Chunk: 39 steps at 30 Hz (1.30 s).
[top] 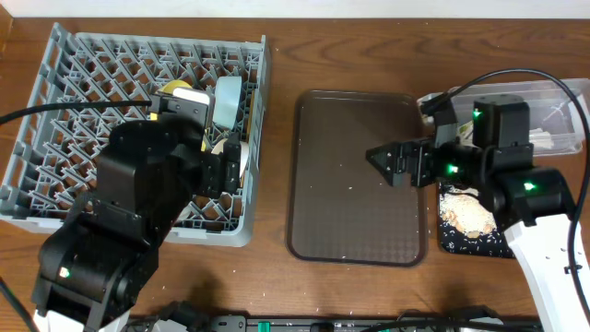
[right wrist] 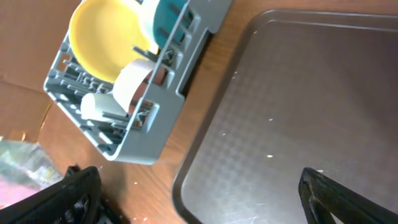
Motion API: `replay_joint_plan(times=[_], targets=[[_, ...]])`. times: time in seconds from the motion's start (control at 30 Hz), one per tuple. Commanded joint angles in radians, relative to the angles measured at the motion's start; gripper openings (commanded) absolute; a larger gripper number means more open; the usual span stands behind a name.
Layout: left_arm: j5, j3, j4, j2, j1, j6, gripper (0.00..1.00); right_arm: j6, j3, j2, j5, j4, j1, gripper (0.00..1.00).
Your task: Sort waste into correct bins and load items into the dishwasher
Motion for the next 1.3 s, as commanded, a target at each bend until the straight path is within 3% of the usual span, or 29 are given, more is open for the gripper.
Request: replay_joint_plan(times=[0.0,0.27,0.43,0.7,0.97,1.27], targets=[[0.016,0.013,-0.003,0.003,0.003,-0.005,0.9,0.031,0.016,-0.006,-0.019,-0.011,0.016,0.99],[0.016,0.011,-0.003,0.014,0.003,-0.005,0.9,0.039,0.016,-0.007,0.024,-0.011,-0.012,0.99],[0.016,0.011,-0.003,0.014,0.003,-0.005,0.9,-0.056,0.017,-0.079,0.049,0.004,-0.034,0.99],[0.016,0.011,-0.003,0.014,0.003,-0.005,0.9,-0.191,-0.043,-0.354,0.393,-0.01,-0.005,0.99],[0.016,0.011,-0.003,0.014,0.003,-0.005,0.9,-0.231,-0.489,-0.704,0.597,0.34,-0.02,0.99],[0.016,0.011,-0.003,0.014,0.003,-0.005,0.91,-0.231,-0.844,-1.072,0.599,0.412,-0.02,0.99]])
